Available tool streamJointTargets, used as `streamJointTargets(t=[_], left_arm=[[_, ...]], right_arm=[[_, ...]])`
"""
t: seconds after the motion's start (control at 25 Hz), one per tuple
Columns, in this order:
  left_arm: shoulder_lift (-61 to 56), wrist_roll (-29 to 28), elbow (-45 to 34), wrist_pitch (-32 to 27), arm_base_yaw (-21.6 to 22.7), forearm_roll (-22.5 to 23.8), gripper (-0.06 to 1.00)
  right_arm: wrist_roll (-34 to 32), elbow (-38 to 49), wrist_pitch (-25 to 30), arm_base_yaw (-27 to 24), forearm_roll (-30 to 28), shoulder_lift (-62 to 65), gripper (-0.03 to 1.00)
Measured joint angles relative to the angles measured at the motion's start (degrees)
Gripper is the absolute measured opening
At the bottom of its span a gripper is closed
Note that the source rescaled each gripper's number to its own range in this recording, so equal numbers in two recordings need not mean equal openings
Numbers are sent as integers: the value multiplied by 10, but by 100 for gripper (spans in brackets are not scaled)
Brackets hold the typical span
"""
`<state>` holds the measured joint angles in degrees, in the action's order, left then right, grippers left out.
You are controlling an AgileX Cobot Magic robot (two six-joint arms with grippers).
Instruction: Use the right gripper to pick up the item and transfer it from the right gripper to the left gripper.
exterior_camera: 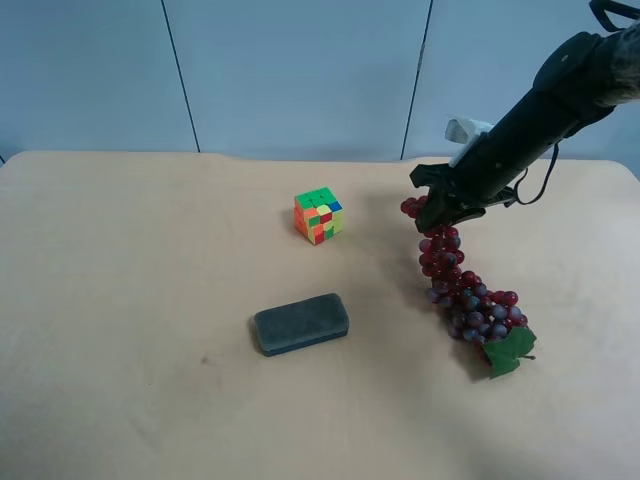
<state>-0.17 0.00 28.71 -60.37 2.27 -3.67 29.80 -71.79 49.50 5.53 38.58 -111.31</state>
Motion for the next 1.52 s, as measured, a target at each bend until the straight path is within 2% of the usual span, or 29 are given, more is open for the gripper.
streamJointTargets(t=[0.24, 0.4, 0.84, 1.12, 1.24, 1.52], left_arm=[[0, 0, 0, 0, 0, 0, 100], [0, 0, 0, 0, 0, 0, 100], [0, 0, 0, 0, 0, 0, 100], [0, 0, 0, 0, 0, 0, 100], [0, 0, 0, 0, 0, 0, 100], [0, 0, 0, 0, 0, 0, 100]], right_arm=[[98, 0, 73, 0, 154, 0, 4], [142, 0, 128, 0, 212, 8, 4], [170, 0, 145, 0, 219, 139, 1], [144, 0, 146, 0, 220, 146, 1], [140, 0, 146, 1, 245, 146, 1], [140, 0, 137, 49, 266, 146, 1]])
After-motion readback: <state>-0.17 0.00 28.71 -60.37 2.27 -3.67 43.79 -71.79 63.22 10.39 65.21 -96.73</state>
